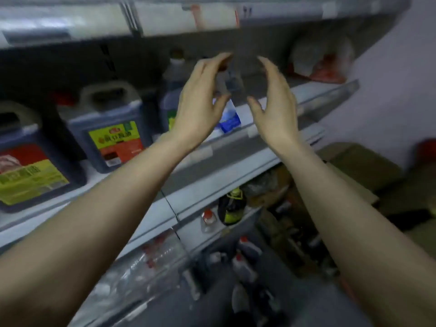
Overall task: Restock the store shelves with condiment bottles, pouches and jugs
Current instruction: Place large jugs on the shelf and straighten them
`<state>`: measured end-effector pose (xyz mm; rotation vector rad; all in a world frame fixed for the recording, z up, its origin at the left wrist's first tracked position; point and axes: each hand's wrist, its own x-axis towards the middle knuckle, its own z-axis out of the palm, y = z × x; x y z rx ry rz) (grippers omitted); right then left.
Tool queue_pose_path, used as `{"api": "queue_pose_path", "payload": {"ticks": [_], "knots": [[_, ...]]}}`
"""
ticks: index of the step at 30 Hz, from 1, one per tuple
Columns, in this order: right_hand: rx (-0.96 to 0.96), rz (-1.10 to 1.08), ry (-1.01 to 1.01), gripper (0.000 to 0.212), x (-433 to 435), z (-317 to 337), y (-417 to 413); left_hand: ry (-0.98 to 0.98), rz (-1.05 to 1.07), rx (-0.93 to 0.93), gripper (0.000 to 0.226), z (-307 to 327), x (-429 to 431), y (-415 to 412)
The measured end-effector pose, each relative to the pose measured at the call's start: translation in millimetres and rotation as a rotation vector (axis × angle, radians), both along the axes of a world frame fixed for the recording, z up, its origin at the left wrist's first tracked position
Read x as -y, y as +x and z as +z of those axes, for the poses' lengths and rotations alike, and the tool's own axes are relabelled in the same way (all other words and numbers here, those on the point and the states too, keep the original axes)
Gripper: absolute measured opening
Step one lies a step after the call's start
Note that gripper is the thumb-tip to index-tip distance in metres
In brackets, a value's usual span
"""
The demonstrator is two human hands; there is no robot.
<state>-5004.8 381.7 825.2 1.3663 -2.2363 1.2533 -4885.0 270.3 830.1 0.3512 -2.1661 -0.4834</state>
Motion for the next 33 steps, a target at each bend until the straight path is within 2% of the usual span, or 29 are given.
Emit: {"api": "queue_pose_path", "payload": {"ticks": [5, 11, 25, 29, 33], "knots": [[0.101, -0.112, 0.171, 0.063, -76.7, -88.6, 3.5, 0.136, -0.167, 0.127, 0.059, -82.1, -49.2, -18.9], [0.174, -0.226, 0.258, 0.059, -163.3, -181.4, -1.4, 0.281, -0.310, 0.288, 0.056, -180.1, -113.2, -30.4], [0.582, -0.378, 0.631, 0.061, -344.6, -419.0, 7.9, 0.642, -0.369, 0.745, 0.053, -431.7, -262.2, -33.5], [0.671, -0.372, 0.694, 0.058, -377.1, -490.3, 13.0, 0.689, -0.396, 0.785, 0.046, -501.4, -290.3, -25.1], [0.727, -0.364, 0.779, 0.061, -407.4, -567.4, 16.3, 0.725, -0.412, 0.915, 0.059, -579.4, -316.5, -14.2]]}}
